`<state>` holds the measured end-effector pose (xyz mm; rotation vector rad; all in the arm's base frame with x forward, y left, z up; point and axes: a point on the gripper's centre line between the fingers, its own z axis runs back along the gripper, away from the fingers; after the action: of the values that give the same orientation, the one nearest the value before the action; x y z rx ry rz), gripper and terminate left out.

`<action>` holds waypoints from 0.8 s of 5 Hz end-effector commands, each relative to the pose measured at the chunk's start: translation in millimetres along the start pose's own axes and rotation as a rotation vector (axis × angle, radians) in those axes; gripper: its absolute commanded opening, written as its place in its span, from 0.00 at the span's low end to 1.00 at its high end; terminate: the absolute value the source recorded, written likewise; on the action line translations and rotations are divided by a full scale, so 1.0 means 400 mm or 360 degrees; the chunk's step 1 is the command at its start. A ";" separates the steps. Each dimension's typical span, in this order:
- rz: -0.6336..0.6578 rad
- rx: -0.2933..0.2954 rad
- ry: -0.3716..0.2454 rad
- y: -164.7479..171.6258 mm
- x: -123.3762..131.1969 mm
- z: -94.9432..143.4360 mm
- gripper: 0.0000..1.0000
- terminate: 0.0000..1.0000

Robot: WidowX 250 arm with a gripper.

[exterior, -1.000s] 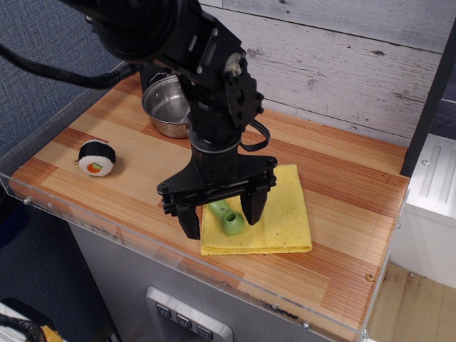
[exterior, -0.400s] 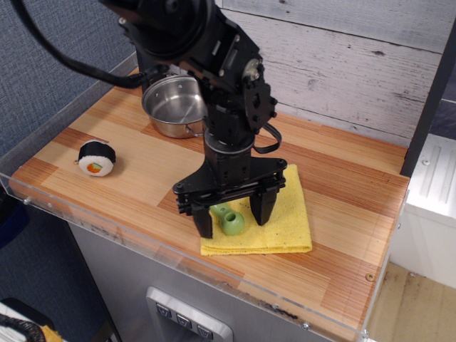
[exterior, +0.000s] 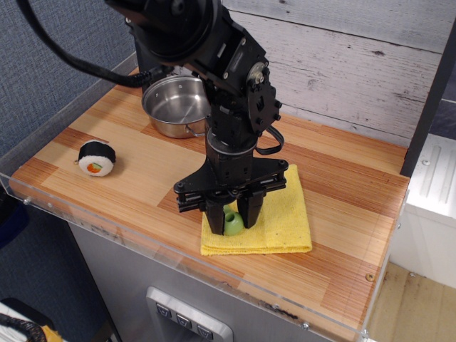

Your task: Move the green object away from yellow cloth.

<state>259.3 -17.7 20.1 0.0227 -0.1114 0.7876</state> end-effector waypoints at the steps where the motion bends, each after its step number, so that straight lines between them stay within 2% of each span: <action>1: 0.0022 -0.0097 -0.0036 -0.002 0.004 0.048 0.00 0.00; 2: 0.0081 -0.0163 -0.0060 -0.005 0.026 0.091 0.00 0.00; 4: 0.0062 -0.0278 -0.0118 -0.075 0.061 0.172 0.00 0.00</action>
<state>289.4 -27.2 77.4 -0.0886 -0.2022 0.8202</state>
